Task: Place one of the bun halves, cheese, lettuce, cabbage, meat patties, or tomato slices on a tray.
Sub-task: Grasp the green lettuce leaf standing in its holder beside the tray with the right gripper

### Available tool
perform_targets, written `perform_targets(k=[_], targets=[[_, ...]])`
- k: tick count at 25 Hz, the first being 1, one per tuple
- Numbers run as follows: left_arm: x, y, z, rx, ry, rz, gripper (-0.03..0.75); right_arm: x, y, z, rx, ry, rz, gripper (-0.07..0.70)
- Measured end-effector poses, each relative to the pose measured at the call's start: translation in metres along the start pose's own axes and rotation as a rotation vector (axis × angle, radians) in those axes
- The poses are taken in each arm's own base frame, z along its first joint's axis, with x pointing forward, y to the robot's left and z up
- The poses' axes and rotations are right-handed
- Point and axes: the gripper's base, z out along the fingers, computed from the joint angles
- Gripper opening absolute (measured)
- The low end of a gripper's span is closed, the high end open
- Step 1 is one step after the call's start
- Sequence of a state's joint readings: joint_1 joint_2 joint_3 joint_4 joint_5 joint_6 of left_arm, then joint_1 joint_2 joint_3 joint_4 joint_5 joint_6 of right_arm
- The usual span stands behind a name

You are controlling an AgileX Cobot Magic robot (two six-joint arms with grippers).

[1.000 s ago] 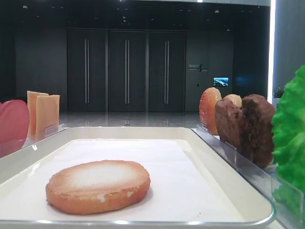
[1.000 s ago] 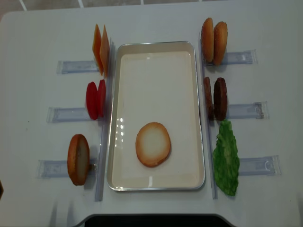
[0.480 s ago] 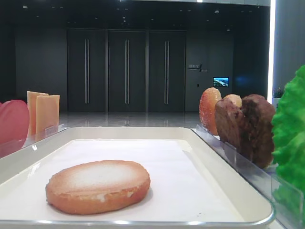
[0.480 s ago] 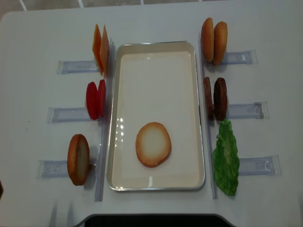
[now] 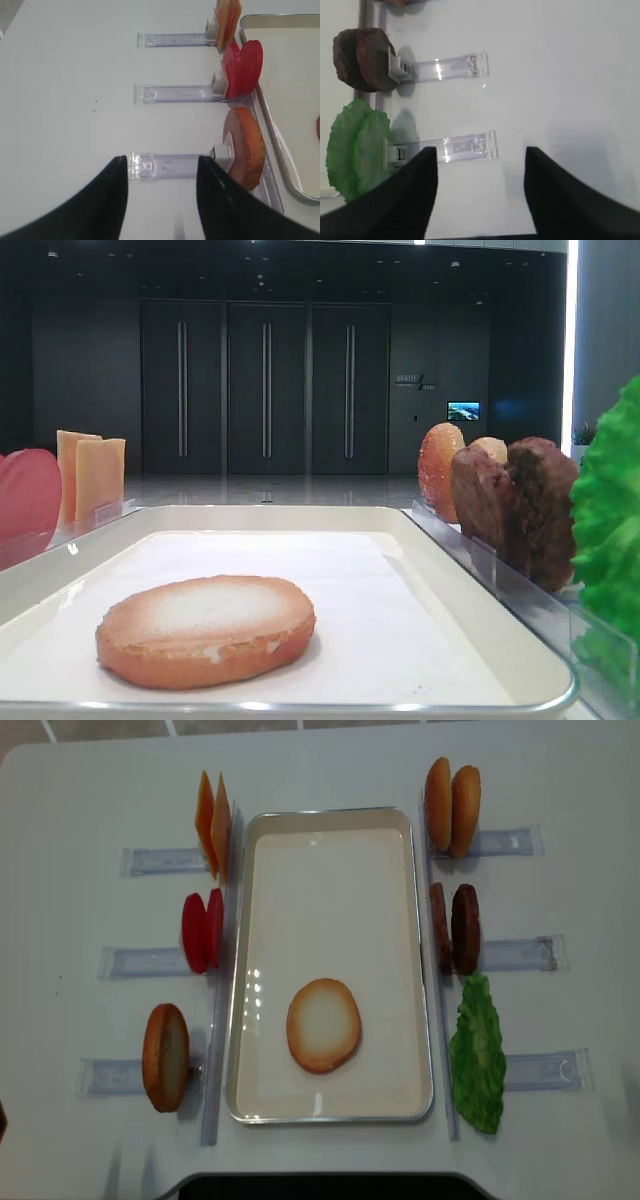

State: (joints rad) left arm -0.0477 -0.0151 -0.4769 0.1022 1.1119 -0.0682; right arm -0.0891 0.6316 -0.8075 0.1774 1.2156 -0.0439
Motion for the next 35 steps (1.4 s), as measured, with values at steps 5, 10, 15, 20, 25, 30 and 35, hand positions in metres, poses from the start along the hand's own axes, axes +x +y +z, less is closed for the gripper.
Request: perform_targets(k=[5,10,15,20,25,30,35], targets=[[0.000,0.000,0.000,0.000,0.000,0.000,0.345,-0.039,-0.005,0.037,0.003,0.179,0.037,0.373],[0.000,0.000,0.000,0.000,0.000,0.000,0.345,-0.044,-0.008,0.054,0.004,0.253,0.052,0.373],[0.000,0.000,0.000,0.000,0.001,0.000,0.345,-0.044,-0.007,0.054,0.001,0.258,0.049,0.373],[0.000,0.000,0.000,0.000,0.002,0.000,0.339,-0.039,0.017,0.051,-0.078,0.271,0.007,0.373],[0.001,0.000,0.001,0.000,0.003,0.000,0.339,-0.022,0.055,0.041,-0.157,0.303,-0.043,0.373],[0.001,0.000,0.001,0.000,0.003,0.000,0.339,0.000,0.086,0.031,-0.170,0.331,-0.123,0.373],[0.001,0.000,0.001,0.000,0.003,0.000,0.338,0.009,0.101,0.032,-0.113,0.286,-0.188,0.379]])
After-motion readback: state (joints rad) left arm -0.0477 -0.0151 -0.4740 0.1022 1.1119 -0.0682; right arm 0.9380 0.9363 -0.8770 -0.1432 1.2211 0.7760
